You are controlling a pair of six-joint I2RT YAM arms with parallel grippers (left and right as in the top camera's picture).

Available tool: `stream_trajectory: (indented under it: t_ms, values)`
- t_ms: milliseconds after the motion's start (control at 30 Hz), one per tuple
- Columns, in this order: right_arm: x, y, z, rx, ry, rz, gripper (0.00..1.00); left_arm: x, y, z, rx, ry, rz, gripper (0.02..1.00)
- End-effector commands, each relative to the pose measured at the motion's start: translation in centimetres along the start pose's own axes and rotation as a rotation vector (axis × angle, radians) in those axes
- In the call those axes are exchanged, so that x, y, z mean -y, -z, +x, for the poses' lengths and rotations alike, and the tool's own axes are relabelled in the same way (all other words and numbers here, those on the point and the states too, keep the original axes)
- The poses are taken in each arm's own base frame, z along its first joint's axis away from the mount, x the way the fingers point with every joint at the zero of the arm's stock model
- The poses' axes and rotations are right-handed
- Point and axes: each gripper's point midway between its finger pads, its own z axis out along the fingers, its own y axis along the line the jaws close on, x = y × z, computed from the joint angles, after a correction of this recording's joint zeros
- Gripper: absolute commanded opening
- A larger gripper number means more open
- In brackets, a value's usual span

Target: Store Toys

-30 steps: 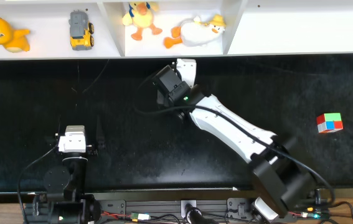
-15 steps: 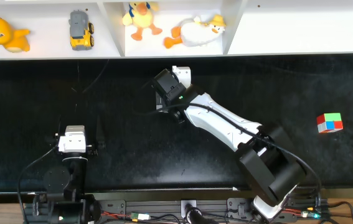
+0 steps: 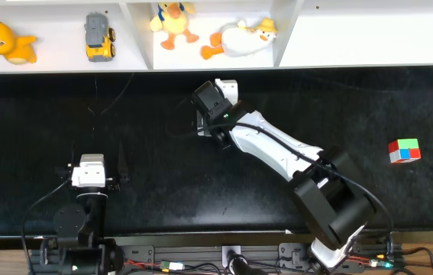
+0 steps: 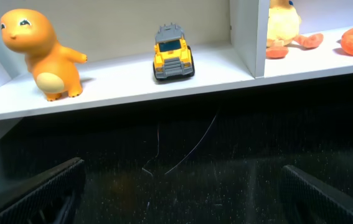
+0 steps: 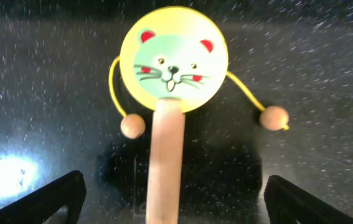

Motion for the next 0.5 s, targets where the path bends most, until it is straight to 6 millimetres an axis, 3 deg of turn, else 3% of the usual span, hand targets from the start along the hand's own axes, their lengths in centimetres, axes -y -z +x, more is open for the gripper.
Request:
stream_trajectory:
  t_ms: [33,167,233,267,333,367,500]
  values:
    - [-1.05,-0.37,-0.38,-0.014,0.026,-0.035,0.919,-0.2,0.01,0.05,0.005,-0.017,-0.013,0.998]
    - [-0.97,-0.76,-0.09,-0.024,0.029,-0.028,0.888,-0.2,0.01,0.05,0.005,-0.017,-0.013,0.998]
    - [-0.93,-0.83,0.08,-0.031,0.03,-0.027,0.805,-0.2,0.01,0.05,0.005,-0.017,-0.013,0.998]
    - [-0.92,-0.88,0.15,-0.034,0.03,-0.027,0.737,-0.2,0.01,0.05,0.005,-0.017,-0.013,0.998]
    - [-0.96,-0.88,0.18,-0.036,0.03,-0.029,0.43,-0.2,0.01,0.05,0.005,-0.017,-0.013,0.998]
    - [-0.97,-0.88,0.18,-0.036,0.03,-0.029,0.334,-0.2,0.01,0.05,0.005,-0.017,-0.013,0.998]
    - [-1.0,-0.88,0.2,-0.037,0.03,-0.031,0.099,-0.2,0.01,0.05,0.005,-0.017,-0.013,0.998]
